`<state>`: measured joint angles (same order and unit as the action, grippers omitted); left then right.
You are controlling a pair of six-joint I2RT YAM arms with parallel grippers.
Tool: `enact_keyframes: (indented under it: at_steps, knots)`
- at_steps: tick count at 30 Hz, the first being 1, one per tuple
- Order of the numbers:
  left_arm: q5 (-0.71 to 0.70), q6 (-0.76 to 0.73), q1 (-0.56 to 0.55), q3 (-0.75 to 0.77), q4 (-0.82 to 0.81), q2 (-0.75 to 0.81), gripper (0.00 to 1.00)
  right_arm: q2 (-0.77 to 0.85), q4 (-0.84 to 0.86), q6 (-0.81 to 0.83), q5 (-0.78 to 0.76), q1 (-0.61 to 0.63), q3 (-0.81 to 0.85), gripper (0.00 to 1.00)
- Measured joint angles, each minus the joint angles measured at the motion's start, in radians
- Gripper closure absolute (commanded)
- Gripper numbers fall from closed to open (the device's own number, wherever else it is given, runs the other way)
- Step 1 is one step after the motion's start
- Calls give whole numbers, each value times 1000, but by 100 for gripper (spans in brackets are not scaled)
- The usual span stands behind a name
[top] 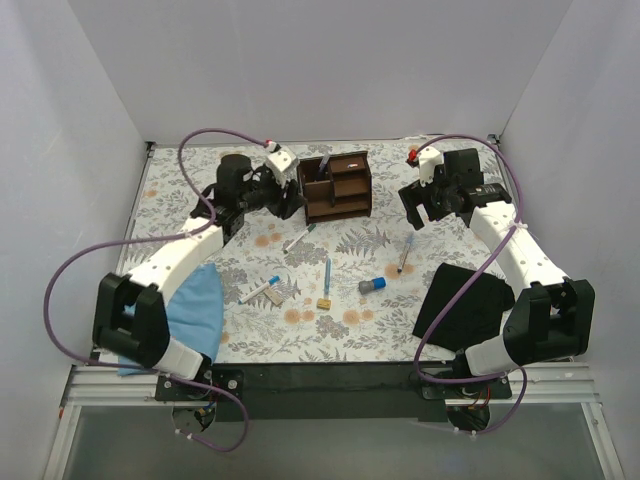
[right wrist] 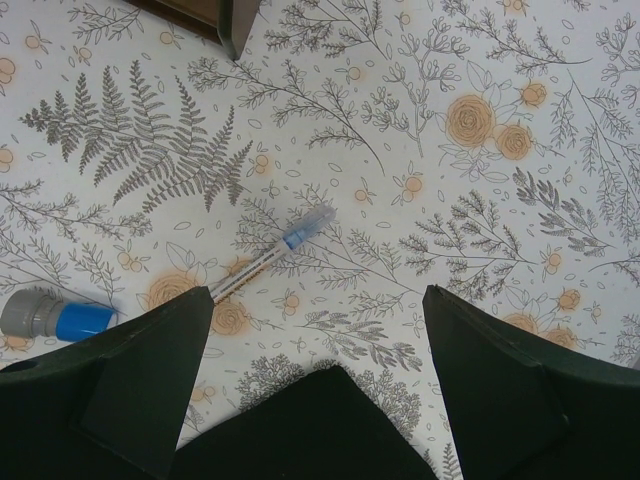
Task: Sort the stationery into containers
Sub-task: Pick up the pen from the center of the board.
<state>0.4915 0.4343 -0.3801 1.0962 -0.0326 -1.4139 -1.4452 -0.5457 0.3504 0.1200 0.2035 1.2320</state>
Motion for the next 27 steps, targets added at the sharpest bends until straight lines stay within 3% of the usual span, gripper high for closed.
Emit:
enact_keyframes:
  at_steps: [4, 9, 27]
  knots:
    - [9, -2, 0, 79, 230, -235, 57, 7, 5, -3, 4, 0, -6, 5]
    - [-3, 25, 0, 90, 324, -325, 57, 50, 23, -4, 3, 0, -50, 4]
    - [-71, 127, -8, 25, 144, -414, 60, 85, 24, -4, -10, 0, -88, 4]
